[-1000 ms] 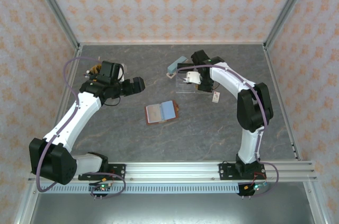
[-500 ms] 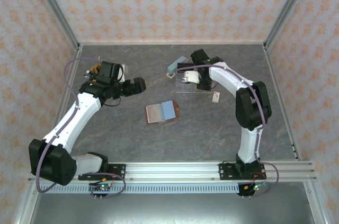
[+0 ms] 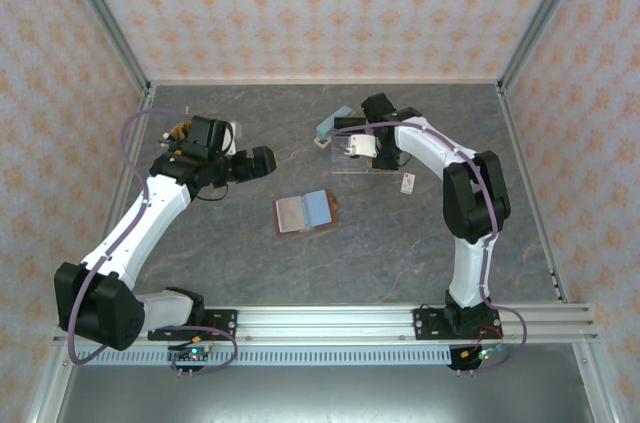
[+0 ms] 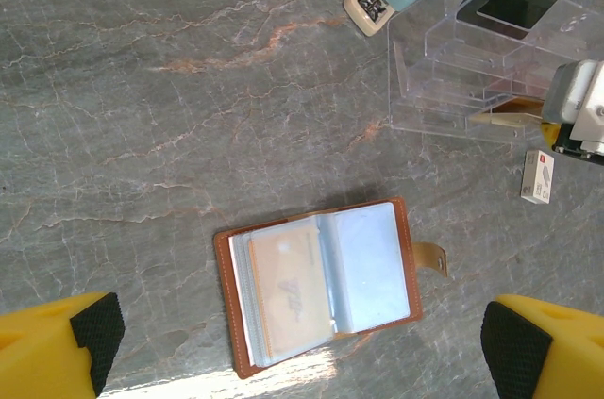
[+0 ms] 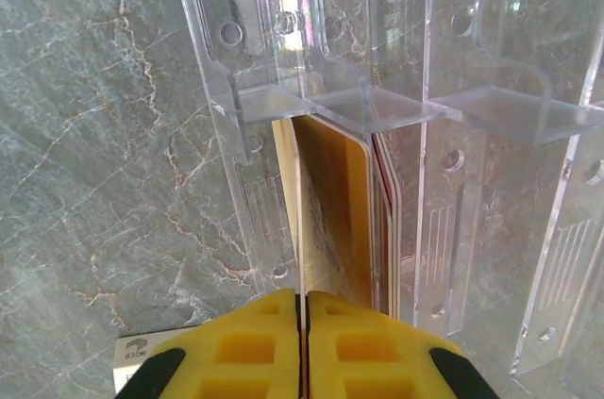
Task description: Take the credit cards out of the card holder
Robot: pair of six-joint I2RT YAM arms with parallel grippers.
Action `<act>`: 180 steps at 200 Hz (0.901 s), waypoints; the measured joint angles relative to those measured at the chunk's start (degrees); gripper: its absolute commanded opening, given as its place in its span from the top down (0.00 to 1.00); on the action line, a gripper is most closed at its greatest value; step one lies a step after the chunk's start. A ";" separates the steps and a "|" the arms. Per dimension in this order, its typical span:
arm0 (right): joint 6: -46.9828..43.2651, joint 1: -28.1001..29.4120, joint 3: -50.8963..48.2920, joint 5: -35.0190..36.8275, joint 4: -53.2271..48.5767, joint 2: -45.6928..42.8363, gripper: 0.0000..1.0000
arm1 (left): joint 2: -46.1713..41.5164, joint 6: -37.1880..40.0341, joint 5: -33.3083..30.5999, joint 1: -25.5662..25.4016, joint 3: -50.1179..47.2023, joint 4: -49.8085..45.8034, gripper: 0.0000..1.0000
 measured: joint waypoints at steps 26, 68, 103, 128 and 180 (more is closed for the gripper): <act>-0.02 -0.17 0.00 -0.04 0.76 0.04 0.86 | 0.00 0.00 0.02 0.00 0.00 0.02 0.00; -0.02 -0.37 0.00 0.13 2.19 0.04 0.84 | 0.00 0.02 0.15 0.00 0.00 0.00 0.00; -0.44 -0.37 0.00 0.39 2.47 0.04 0.82 | 0.00 0.02 0.22 0.00 0.00 0.02 0.00; -0.44 -0.55 0.00 0.55 2.45 0.04 0.80 | 0.00 0.00 0.22 0.00 -0.04 0.02 0.00; -0.42 -0.70 0.00 0.55 2.47 0.04 0.80 | 0.00 0.02 0.31 0.00 -0.33 0.02 0.00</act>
